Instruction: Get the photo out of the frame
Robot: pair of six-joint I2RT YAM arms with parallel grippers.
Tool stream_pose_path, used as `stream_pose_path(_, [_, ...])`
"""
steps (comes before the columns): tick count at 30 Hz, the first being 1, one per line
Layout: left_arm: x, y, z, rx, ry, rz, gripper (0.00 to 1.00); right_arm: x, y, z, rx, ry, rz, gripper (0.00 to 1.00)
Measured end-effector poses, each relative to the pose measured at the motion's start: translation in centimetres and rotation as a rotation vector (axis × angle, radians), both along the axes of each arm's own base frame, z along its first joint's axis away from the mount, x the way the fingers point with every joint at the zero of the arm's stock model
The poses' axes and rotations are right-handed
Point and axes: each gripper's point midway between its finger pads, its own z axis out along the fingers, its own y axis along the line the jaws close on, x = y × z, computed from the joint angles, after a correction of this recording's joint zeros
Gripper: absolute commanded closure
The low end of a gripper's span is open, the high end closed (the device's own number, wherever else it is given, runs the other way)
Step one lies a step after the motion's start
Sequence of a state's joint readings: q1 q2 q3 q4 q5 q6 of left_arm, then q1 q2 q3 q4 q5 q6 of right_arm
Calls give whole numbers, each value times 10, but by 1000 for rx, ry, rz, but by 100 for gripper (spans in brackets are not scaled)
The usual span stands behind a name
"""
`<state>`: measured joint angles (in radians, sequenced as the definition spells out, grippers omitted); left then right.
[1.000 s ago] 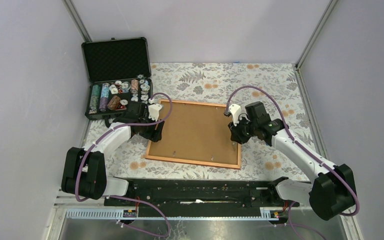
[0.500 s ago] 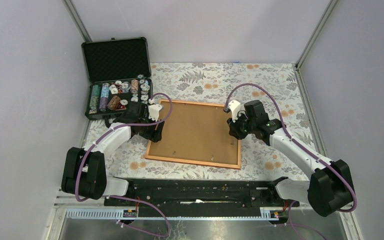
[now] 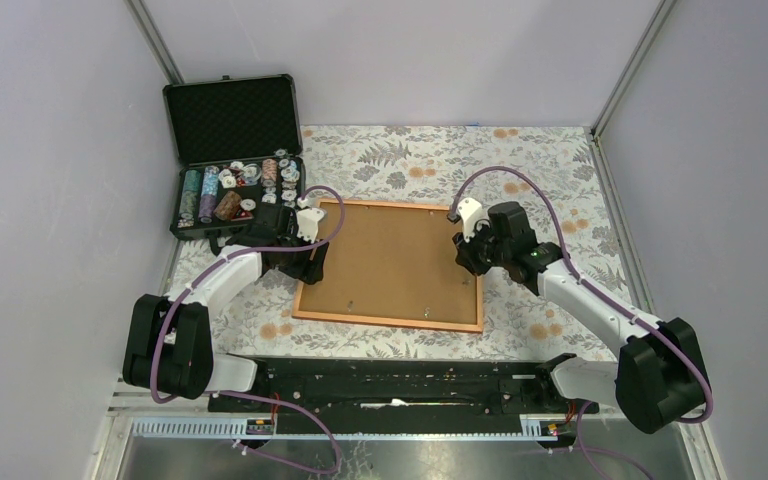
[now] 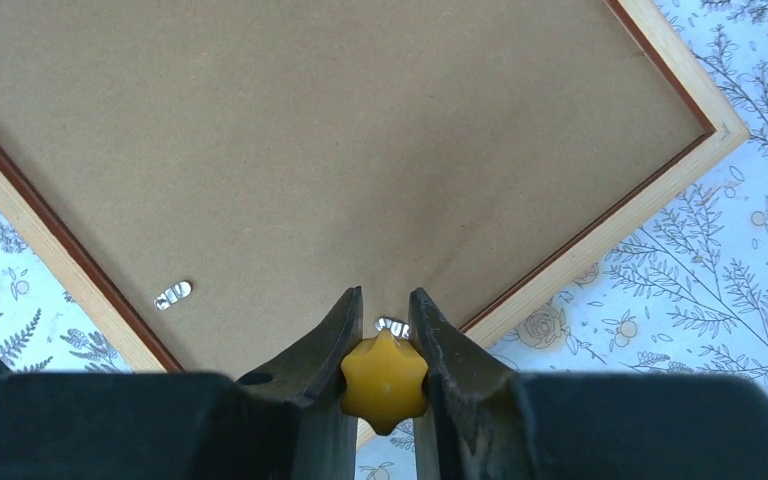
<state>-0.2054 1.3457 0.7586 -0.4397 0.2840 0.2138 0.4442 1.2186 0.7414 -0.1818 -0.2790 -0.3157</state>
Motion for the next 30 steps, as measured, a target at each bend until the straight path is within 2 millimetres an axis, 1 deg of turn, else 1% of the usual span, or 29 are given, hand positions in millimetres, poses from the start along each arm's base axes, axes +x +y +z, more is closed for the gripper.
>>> stream_pose_path(3, [0, 0, 0, 0, -1, 0, 31, 3, 0, 3, 7, -7, -17, 100])
stream_pose_path(6, [0, 0, 0, 0, -1, -1, 30, 8, 4, 14, 36, -13, -37, 100])
stream_pose_path(10, [-3, -4, 1, -4, -2, -38, 24, 21, 13, 42, 89, -52, -56, 100])
stream_pose_path(11, [-7, -7, 3, 3, -7, -70, 24, 26, 16, 54, 109, -68, -58, 100])
stream_pose_path(13, [-16, -18, 11, 23, -32, -164, 23, 31, 20, 70, 135, -88, -63, 100])
stream_pose_path(16, [-39, -52, 37, 49, -106, -397, 24, 38, 21, 92, 180, -103, -70, 100])
stream_pose_path(17, [-43, -60, 49, 51, -134, -459, 25, 41, 19, 98, 196, -105, -80, 100])
stream_pose_path(18, [-51, -73, 54, 48, -146, -527, 25, 45, 14, 102, 209, -105, -94, 100])
stream_pose_path(19, [-55, -79, 60, 50, -158, -568, 26, 48, 9, 105, 224, -101, -113, 100])
stream_pose_path(20, [-60, -87, 64, 54, -165, -610, 26, 52, 1, 106, 240, -93, -138, 100])
stream_pose_path(22, [-69, -100, 66, 71, -161, -680, 26, 59, -16, 105, 264, -68, -192, 100])
stream_pose_path(24, [-82, -118, 62, 90, -142, -765, 26, 64, -35, 99, 296, -19, -248, 100])
stream_pose_path(25, [-92, -130, 56, 104, -125, -820, 26, 66, -42, 97, 307, -3, -268, 100])
stream_pose_path(26, [-97, -137, 51, 119, -113, -852, 27, 67, -49, 96, 320, 12, -290, 100])
stream_pose_path(28, [-111, -152, 38, 157, -78, -926, 27, 69, -61, 96, 349, 29, -327, 100])
stream_pose_path(30, [-117, -164, 25, 192, -47, -972, 28, 71, -67, 99, 370, 26, -347, 100])
